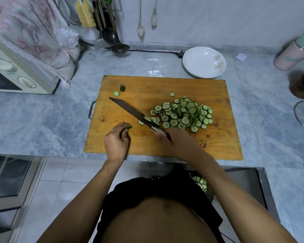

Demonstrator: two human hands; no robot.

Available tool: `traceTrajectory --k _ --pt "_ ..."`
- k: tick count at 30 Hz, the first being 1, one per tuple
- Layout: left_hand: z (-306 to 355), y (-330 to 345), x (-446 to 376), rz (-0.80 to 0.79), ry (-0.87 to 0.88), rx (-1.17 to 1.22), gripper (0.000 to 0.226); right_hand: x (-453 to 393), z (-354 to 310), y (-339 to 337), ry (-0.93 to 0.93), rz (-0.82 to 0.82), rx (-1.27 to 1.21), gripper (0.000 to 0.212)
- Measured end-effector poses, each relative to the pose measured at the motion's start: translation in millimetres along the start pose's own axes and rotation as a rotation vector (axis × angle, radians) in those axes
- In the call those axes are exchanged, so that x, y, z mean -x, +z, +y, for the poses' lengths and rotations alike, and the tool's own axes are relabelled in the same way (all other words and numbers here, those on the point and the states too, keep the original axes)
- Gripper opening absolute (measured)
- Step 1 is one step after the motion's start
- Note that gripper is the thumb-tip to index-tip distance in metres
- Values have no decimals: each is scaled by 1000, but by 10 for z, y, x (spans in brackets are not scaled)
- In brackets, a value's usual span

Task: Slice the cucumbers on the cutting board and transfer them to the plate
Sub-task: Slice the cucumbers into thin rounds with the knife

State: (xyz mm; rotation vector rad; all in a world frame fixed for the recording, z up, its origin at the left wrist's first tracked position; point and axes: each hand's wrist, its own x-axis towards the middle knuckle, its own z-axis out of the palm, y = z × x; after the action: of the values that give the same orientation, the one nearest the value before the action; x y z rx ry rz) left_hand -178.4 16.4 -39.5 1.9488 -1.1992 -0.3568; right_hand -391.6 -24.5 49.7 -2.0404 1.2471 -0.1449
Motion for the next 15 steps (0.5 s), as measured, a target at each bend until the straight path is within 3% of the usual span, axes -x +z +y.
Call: traceTrajectory --k 4,7,10,15 --pt "199 -140 -80 156 131 57 19 66 66 -181 -3 6 303 44" --pt "447 -183 -105 111 377 88 14 104 130 -244 37 4 389 46" --pt "658 -155 -205 -54 536 7 16 101 194 -280 60 20 483 50" --pt "943 49 -521 -569 472 -118 28 159 261 -330 17 15 601 51"
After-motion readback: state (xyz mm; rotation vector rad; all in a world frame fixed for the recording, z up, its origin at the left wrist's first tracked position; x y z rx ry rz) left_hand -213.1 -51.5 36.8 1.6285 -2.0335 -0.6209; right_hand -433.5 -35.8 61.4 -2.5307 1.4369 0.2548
